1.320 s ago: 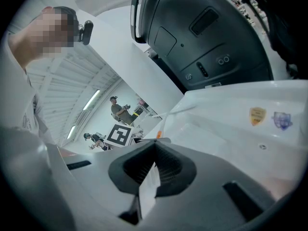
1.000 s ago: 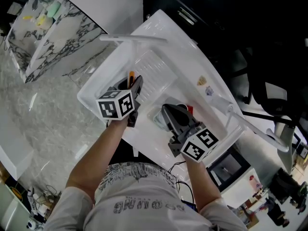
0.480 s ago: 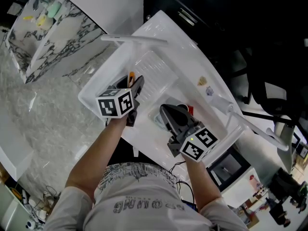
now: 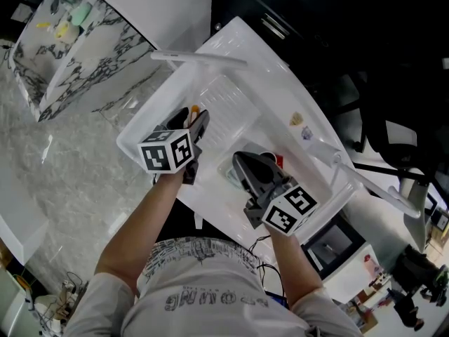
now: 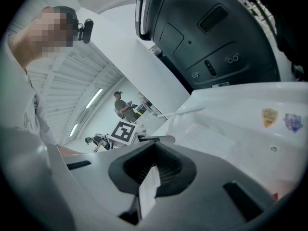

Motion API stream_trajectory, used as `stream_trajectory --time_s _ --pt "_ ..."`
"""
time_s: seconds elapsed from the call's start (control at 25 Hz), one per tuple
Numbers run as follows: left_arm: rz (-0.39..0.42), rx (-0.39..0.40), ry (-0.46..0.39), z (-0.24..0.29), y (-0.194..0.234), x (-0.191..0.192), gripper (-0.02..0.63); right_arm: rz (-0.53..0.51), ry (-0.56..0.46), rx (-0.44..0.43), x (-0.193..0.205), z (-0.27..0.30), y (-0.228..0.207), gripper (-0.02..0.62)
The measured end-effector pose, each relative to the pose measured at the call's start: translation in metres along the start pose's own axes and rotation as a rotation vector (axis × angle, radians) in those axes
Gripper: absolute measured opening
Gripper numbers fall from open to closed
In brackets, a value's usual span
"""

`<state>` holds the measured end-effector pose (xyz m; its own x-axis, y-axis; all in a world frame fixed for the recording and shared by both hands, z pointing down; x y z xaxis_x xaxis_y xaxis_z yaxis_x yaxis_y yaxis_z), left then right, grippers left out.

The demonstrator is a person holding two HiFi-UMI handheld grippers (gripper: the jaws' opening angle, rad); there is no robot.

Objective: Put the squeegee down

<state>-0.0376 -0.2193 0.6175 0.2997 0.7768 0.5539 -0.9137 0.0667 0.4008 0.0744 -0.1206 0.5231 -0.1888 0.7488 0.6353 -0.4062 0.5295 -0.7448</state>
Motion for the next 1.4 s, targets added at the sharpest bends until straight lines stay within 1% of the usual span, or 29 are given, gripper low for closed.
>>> stream_trajectory --time_s 0.16,0.44,0.84,1.2,1.4 --pt "0.018 0.004 -0.006 -0.004 0.002 -0.003 0.245 -0.005 -0.002 -0.004 -0.001 0.006 0.003 0.008" --pt "0.016 0.021 -0.014 -0.011 0.006 -0.006 0.245 -0.022 -0.007 0.003 -0.004 0.012 0.01 0.008" --pt "0.042 0.089 -0.045 -0.038 0.002 -0.02 0.245 -0.066 -0.018 0.029 -0.01 0.02 0.023 0.008" --pt "0.128 0.15 -0.101 -0.074 -0.005 -0.04 0.239 -0.113 -0.041 0.056 -0.024 0.023 0.041 0.008" --pt "0.179 0.176 -0.129 -0.092 -0.009 -0.046 0.197 -0.137 -0.054 0.07 -0.03 0.024 0.052 0.008"
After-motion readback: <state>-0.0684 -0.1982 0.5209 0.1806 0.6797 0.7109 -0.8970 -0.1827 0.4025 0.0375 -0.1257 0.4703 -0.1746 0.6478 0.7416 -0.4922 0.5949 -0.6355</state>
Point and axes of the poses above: the fingertips, and each gripper's own axes: z forward along the fingers, y to its left, x out of its underside, the point moved 1 cm from there along -z, backward along the fingers, and after that the axes turned 13 degrees about -x, right-handed, at the moved point
